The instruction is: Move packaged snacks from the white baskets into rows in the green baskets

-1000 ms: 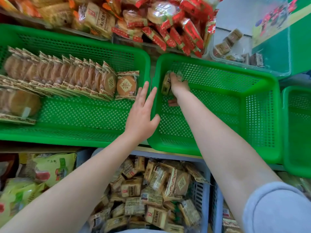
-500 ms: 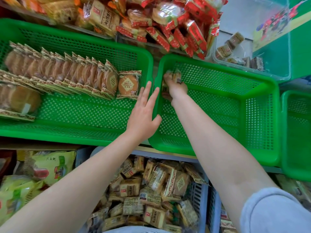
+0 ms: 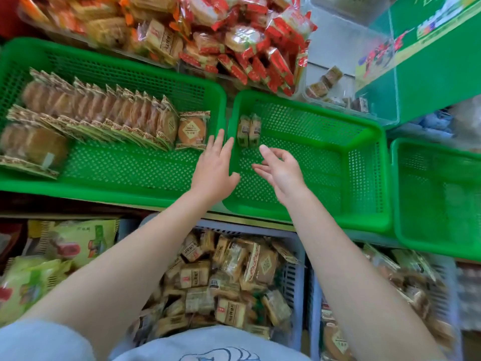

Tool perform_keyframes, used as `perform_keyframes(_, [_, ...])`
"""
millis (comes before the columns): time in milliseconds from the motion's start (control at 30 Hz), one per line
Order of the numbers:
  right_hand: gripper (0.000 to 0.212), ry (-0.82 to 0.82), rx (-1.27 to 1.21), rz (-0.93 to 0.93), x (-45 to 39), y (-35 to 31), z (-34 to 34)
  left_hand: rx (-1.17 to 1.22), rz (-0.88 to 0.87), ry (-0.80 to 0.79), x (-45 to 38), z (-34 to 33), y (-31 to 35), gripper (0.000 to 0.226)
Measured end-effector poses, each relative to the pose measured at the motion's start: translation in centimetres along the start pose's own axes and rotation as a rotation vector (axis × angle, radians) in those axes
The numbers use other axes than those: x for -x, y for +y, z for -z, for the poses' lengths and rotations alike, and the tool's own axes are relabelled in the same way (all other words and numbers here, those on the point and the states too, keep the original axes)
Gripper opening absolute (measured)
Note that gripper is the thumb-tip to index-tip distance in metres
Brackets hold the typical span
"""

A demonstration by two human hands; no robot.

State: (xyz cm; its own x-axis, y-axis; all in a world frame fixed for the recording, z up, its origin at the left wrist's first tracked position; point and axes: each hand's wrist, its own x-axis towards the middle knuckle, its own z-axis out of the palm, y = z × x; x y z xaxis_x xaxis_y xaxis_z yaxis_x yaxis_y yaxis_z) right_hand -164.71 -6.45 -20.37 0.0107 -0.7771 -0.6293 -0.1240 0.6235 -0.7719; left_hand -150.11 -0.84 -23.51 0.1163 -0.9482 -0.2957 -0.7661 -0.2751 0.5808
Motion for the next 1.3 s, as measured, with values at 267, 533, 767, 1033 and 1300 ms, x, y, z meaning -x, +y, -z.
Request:
perform_keyframes(267, [0.005,0.013,0.305,-0.042,14.0,11.6,6.4,0.26,0.05,-0.066,17.3,-3.3,-1.3,0.026])
perform_keyframes(533, [0.068,-0.266,1.021,-0.248,16.6,25.5,7.0,0.044,0.175,-0.52,23.4,-7.5,-5.7,0.028])
perform_keyframes(767, [0.046,-0.095,0.764,-0.16,18.1,28.8,6.3,0.07,0.179,-0.482,25.3,-8.4,-6.4,0.029])
perform_keyframes(1033, [0.036,-0.345,0.333,-0.129,21.2,24.3,9.3,0.281,0.078,-0.552,26.4,-9.4,-4.5,0.031])
perform_keyframes(1300, [0.051,-0.1,0.901,-0.18,21.1,29.5,12.0,0.478,0.459,-0.516,26.8,-11.7,-6.8,0.03])
